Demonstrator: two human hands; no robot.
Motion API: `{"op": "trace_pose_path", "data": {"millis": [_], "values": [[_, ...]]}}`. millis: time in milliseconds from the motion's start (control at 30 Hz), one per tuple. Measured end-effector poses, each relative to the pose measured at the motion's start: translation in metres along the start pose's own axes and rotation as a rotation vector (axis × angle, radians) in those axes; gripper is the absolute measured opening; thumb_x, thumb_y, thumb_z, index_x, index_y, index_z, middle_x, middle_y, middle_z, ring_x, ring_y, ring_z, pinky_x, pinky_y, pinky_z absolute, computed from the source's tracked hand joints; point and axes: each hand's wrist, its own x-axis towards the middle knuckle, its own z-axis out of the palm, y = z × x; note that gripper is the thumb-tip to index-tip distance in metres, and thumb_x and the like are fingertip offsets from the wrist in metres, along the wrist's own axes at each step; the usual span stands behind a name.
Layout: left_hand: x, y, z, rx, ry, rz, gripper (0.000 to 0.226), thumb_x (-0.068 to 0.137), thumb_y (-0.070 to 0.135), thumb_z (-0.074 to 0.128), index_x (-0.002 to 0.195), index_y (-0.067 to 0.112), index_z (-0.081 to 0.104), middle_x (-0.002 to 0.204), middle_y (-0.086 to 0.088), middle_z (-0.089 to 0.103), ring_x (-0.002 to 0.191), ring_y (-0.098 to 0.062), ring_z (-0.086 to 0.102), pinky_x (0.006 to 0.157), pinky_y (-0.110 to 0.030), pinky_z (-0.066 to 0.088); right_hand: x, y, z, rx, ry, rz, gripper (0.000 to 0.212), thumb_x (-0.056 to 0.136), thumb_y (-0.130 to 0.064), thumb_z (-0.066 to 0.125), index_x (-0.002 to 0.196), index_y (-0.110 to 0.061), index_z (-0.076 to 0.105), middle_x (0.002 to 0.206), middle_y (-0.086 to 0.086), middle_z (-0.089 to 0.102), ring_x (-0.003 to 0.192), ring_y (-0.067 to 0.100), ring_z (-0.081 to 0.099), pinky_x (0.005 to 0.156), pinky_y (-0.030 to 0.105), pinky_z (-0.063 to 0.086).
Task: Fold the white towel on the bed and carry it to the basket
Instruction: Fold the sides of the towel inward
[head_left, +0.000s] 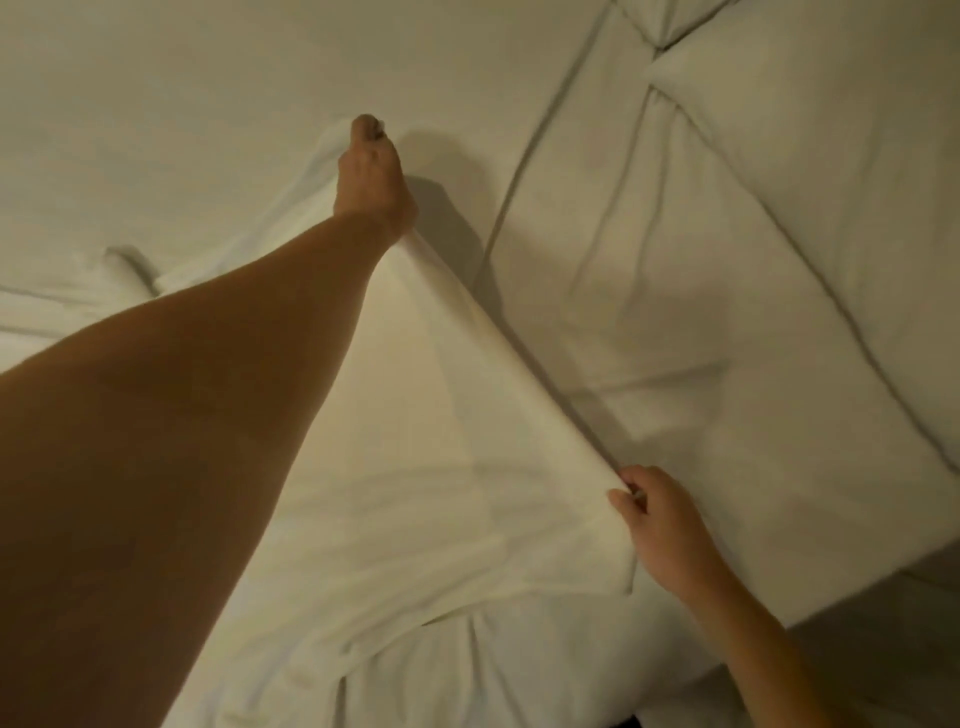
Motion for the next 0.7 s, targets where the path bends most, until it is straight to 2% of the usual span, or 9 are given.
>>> {"op": "trace_pose_path", "data": {"millis": [100,200,333,467,567,700], "values": [[0.014,0.040,0.027,0.012,-0.010,0.063,0.069,0.084,-0.012,0.051,0.150,-0.002,0.038,0.157,-0.010,0.033,0.132,-0.032,0.050,0.103,-0.019,0.039,0.019,0.027,-0.021,0.024,0.031,0.068,0.011,0.092,-0.014,0.069,0.103,-0.011,0.068,0.088,0.003,0.063,0.078,0.020,0.058,0.069,0.024,0.034],[0.020,0.075,0.048,0.003,-0.020,0.128,0.069,0.081,-0.012,0.052,0.148,-0.004,0.041,0.158,-0.011,0.032,0.132,-0.033,0.050,0.107,-0.023,0.041,0.033,0.055,-0.035,0.045,0.056,0.140,0.015,0.093,-0.016,0.068,0.105,-0.009,0.069,0.091,0.006,0.070,0.081,0.023,0.064,0.073,0.026,0.040],[0.023,0.092,0.070,0.048,-0.103,0.208,0.064,0.087,-0.005,0.054,0.150,-0.007,0.040,0.163,-0.016,0.027,0.141,-0.036,0.044,0.119,-0.029,0.034,0.035,0.071,-0.037,0.046,0.070,0.188,0.013,0.093,-0.011,0.067,0.104,-0.006,0.069,0.089,0.009,0.070,0.084,0.029,0.066,0.074,0.029,0.041],[0.017,0.085,0.075,0.114,-0.279,0.233,0.072,0.098,0.021,0.061,0.161,0.008,0.031,0.168,-0.011,0.023,0.147,-0.037,0.039,0.121,-0.040,0.034,0.028,0.071,-0.023,-0.010,0.092,0.206,0.015,0.093,-0.007,0.065,0.108,-0.005,0.068,0.094,0.014,0.071,0.083,0.030,0.065,0.073,0.030,0.042],[0.006,0.062,0.070,0.155,-0.284,0.212,0.061,0.101,0.033,0.059,0.157,0.015,0.042,0.164,-0.011,0.032,0.143,-0.038,0.042,0.117,-0.045,0.040,0.026,0.063,-0.016,-0.055,0.160,0.166,0.022,0.085,0.000,0.068,0.106,-0.006,0.067,0.094,0.014,0.070,0.085,0.034,0.066,0.075,0.036,0.049],[-0.011,0.006,0.056,0.179,-0.302,0.114,0.053,0.101,0.035,0.056,0.152,0.020,0.052,0.159,-0.010,0.038,0.142,-0.036,0.042,0.116,-0.049,0.041,0.019,0.046,-0.005,-0.231,0.291,0.034,0.040,0.073,0.006,0.076,0.111,-0.002,0.065,0.099,0.019,0.064,0.093,0.042,0.058,0.082,0.048,0.050]]}}
